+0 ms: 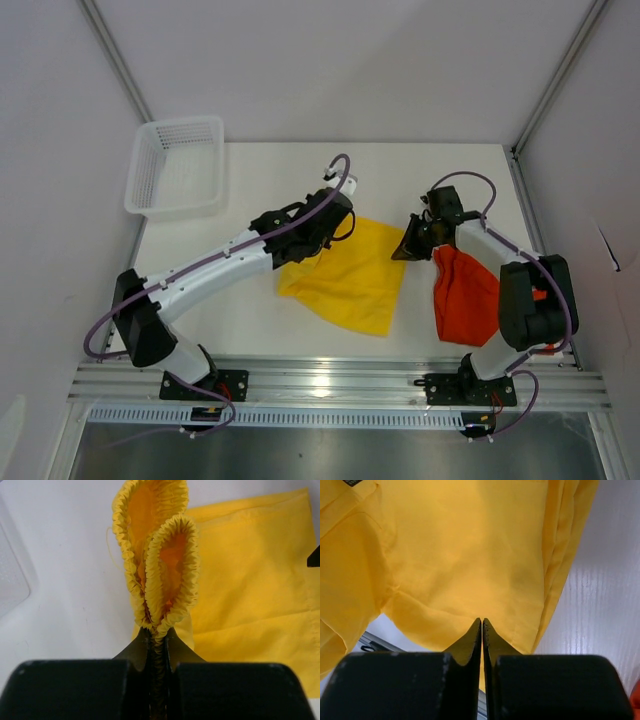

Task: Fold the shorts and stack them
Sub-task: Fold the shorts

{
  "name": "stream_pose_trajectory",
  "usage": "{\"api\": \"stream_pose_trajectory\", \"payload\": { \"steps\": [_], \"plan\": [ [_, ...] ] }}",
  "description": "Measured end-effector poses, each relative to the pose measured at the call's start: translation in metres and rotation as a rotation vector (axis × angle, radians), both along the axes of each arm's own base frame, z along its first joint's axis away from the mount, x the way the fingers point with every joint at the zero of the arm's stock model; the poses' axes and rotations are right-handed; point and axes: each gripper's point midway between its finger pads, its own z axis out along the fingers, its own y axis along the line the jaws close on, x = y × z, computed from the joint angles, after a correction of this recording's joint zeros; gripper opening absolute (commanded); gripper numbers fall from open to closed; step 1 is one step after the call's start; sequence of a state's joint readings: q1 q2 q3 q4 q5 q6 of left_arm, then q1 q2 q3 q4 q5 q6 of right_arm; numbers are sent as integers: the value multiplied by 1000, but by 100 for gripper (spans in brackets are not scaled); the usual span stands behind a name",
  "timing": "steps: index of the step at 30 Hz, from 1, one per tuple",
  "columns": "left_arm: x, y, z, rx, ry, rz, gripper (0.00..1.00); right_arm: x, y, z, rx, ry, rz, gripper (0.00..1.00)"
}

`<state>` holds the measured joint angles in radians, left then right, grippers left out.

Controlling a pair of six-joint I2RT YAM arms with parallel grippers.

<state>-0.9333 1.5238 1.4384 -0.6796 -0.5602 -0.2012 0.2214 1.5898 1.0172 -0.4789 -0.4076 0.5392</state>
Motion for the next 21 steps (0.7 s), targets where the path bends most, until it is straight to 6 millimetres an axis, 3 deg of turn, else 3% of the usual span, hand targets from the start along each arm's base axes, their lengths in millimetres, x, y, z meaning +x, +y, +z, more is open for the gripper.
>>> {"api": "stream_pose_trajectory", "payload": {
  "steps": [13, 21],
  "plan": [
    [-8, -21, -22, 73, 7, -22, 0, 11, -14, -56, -180, 91, -24, 0],
    [-18, -42, -16, 87, -11, -60, 0, 10, -14, -64, -226, 98, -15, 0]
  ]
}}
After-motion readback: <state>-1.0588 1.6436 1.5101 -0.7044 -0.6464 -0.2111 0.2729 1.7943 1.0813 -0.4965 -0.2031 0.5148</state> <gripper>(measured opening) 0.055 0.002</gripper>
